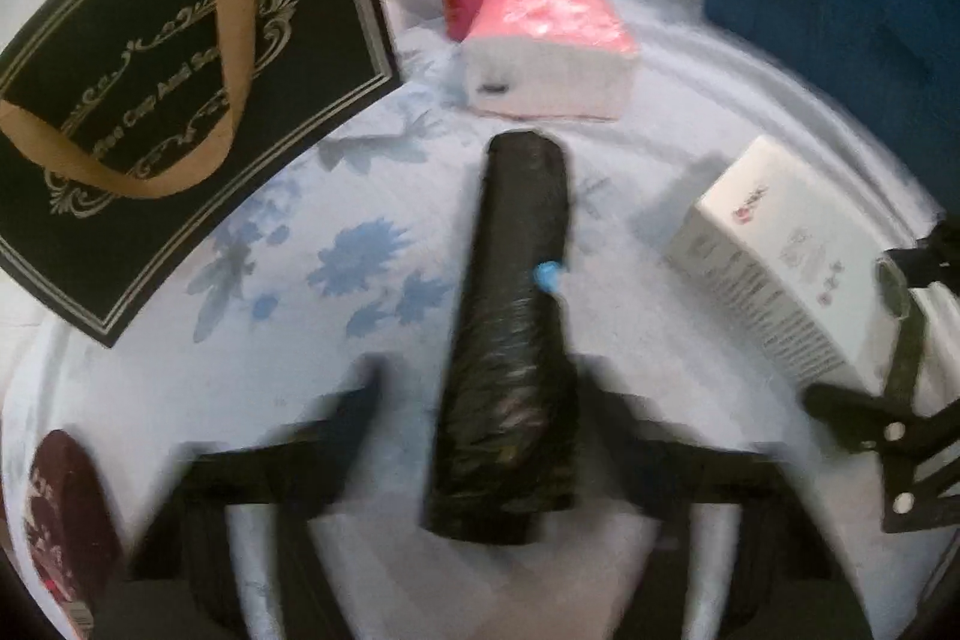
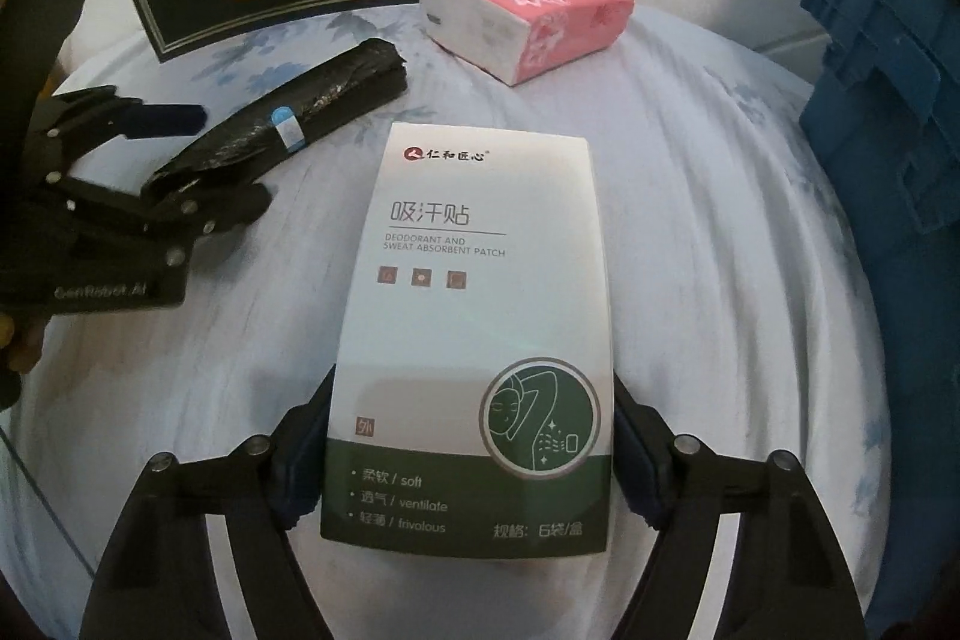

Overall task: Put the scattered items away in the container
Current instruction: 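Close left tool on the black roll while right tool closes on the box, then lift and carry the black roll and white box toward the crate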

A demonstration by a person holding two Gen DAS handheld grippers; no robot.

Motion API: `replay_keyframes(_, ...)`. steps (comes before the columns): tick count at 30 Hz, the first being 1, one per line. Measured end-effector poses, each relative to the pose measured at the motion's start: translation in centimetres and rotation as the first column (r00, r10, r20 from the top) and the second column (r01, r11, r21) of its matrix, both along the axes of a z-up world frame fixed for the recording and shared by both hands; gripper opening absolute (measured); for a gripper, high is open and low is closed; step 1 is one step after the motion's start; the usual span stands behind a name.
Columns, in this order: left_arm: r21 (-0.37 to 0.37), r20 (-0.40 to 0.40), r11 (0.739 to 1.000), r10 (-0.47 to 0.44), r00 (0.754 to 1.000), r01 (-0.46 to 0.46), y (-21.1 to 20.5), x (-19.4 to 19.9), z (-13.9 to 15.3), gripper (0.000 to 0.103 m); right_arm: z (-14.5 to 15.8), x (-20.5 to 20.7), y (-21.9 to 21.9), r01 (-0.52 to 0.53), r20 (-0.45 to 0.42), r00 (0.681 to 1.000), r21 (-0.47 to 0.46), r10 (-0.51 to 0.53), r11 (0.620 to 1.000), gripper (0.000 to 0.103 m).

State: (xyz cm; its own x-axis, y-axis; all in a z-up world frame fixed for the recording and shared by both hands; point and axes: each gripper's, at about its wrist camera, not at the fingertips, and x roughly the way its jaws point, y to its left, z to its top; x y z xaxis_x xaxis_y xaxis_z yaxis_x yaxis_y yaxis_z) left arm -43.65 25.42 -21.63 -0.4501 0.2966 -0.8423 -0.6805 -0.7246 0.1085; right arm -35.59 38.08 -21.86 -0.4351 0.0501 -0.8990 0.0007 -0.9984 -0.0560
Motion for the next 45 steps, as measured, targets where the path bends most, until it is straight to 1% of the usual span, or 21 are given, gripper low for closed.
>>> replay_keyframes(1,-0.015,-0.024,1.000,-0.006,1.000,0.006,0.1,0.6,0.0,0.034,0.1,0.3,0.1,-0.007,-0.009,1.000,-0.003,0.007,1.000,0.077)
replay_keyframes(3,-0.015,-0.050,1.000,-0.014,0.999,0.013,0.0,1.8,0.0,0.034,0.5,1.0,0.1,-0.020,-0.031,0.999,-0.001,0.020,1.000,0.077)
replay_keyframes(5,0.010,-0.072,1.000,-0.002,0.997,0.003,-0.5,3.1,0.4,0.034,1.2,1.9,0.2,-0.034,-0.069,0.997,0.021,0.035,0.999,0.077)
replay_keyframes(7,0.036,-0.090,0.999,0.017,0.996,-0.014,-1.1,4.4,1.2,0.034,1.7,2.6,0.3,-0.037,-0.089,0.995,0.026,0.039,0.999,0.077)
replay_keyframes(9,0.046,-0.104,0.998,0.035,0.994,-0.030,-1.5,5.6,2.0,0.034,2.4,3.3,0.5,-0.040,-0.102,0.994,0.023,0.043,0.999,0.077)
replay_keyframes(14,0.074,-0.184,0.996,0.066,0.981,-0.054,-2.9,8.9,6.2,0.034,5.6,6.1,0.7,-0.065,-0.164,0.984,0.019,0.067,0.998,0.077)
replay_keyframes(19,0.111,-0.279,0.993,0.077,0.957,-0.048,-3.9,13.6,11.5,0.034,10.7,10.2,0.9,-0.082,-0.264,0.961,0.012,0.082,0.997,0.077)
replay_keyframes(24,0.146,-0.369,0.989,0.087,0.926,-0.034,-4.9,18.2,16.7,0.034,16.4,15.8,0.7,-0.070,-0.361,0.930,0.011,0.070,0.997,0.077)
replay_keyframes(27,0.169,-0.423,0.986,0.087,0.902,-0.017,-5.2,21.1,19.8,0.034,19.6,19.6,0.7,-0.042,-0.408,0.912,0.015,0.044,0.999,0.077)
replay_keyframes(31,0.197,-0.495,0.979,0.053,0.867,0.053,-4.4,25.1,23.8,0.034,23.4,25.0,1.0,0.027,-0.468,0.884,0.043,-0.003,0.999,0.077)
replay_keyframes(33,0.193,-0.526,0.977,0.028,0.850,0.087,-3.6,26.5,25.1,0.034,25.0,27.5,1.3,0.068,-0.498,0.866,0.050,-0.034,0.996,0.077)
replay_keyframes(38,0.218,-0.566,0.961,-0.017,0.824,0.170,-1.5,30.3,27.8,0.034,28.2,33.5,2.4,0.173,-0.572,0.814,0.065,-0.105,0.983,0.077)
replay_keyframes(41,0.218,-0.586,0.955,-0.037,0.809,0.202,0.2,32.0,28.9,0.034,29.4,36.1,3.8,0.221,-0.599,0.788,0.065,-0.139,0.973,0.077)
replay_keyframes(45,0.215,-0.612,0.948,-0.056,0.789,0.235,3.6,33.9,30.4,0.034,30.7,39.6,6.9,0.278,-0.632,0.754,0.058,-0.181,0.959,0.077)
